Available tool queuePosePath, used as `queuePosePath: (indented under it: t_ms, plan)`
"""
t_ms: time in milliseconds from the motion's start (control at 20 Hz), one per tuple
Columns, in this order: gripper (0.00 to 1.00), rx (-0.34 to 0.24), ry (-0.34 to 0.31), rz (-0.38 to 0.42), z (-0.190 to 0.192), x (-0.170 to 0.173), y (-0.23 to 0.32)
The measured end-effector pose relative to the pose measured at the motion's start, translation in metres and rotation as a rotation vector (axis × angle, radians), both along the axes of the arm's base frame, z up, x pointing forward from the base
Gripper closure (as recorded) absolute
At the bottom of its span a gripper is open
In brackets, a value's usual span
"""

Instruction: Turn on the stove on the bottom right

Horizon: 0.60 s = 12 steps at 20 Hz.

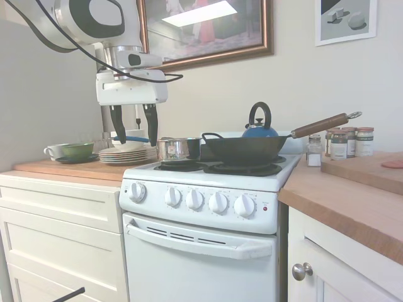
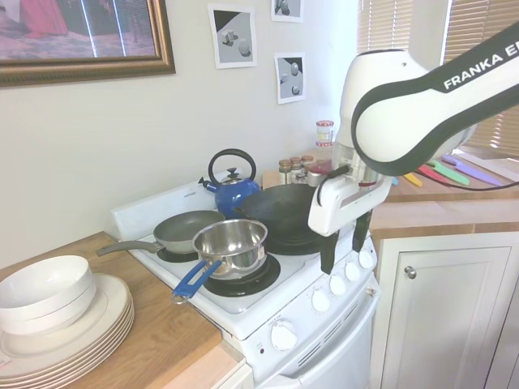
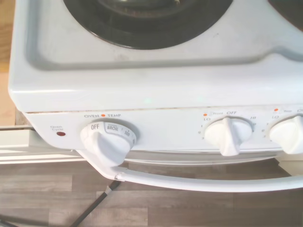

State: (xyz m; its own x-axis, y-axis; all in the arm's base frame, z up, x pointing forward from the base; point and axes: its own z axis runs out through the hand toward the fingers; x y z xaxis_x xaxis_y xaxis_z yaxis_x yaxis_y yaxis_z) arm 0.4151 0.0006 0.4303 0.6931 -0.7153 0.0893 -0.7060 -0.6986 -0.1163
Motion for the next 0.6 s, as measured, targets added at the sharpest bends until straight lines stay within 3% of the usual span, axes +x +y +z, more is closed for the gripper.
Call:
queuePosePath:
  t_ms: [600]
  plan:
    - [0.0, -0.005, 0.027, -0.001, -0.02, 0.007, -0.01]
